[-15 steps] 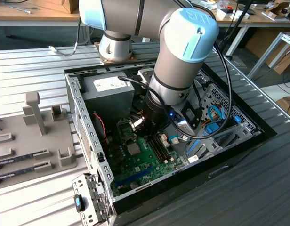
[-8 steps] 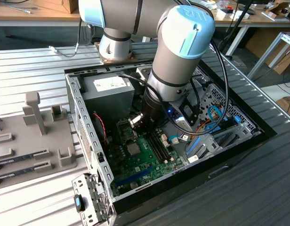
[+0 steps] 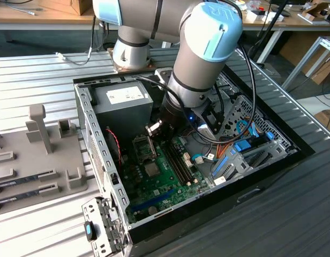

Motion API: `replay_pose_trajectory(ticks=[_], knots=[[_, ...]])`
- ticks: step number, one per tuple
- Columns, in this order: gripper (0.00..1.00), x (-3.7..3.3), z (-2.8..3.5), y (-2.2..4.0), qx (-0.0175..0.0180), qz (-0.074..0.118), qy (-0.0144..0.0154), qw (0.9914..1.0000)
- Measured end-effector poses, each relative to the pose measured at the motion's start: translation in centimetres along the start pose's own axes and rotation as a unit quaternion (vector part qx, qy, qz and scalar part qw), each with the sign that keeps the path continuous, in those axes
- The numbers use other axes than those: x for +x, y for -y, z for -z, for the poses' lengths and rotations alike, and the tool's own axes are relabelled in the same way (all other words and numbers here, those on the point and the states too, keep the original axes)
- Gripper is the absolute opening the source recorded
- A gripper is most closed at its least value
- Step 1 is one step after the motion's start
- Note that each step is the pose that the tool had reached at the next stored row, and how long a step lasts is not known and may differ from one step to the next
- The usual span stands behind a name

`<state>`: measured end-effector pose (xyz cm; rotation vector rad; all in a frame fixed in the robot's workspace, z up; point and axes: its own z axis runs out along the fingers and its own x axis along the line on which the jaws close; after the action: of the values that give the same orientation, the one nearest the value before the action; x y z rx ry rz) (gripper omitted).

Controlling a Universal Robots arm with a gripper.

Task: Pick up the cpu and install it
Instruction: 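Close the cpu cover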

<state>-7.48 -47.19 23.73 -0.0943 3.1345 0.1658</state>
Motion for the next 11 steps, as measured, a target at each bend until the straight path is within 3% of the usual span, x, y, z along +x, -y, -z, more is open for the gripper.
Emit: replay_pose_trajectory(ticks=[4, 6, 9, 11], knots=[[0.11, -0.45, 0.0, 0.03, -0.0206, 0.015, -0.0005, 0.99967], [0.11, -0.79, 0.0, 0.05, -0.0305, 0.037, -0.0026, 0.99885], [0.11, -0.9, 0.01, 0.06, -0.0324, 0.065, -0.0064, 0.99735], [0.11, -1.11, -0.02, 0.07, -0.0333, 0.085, -0.0093, 0.99578]])
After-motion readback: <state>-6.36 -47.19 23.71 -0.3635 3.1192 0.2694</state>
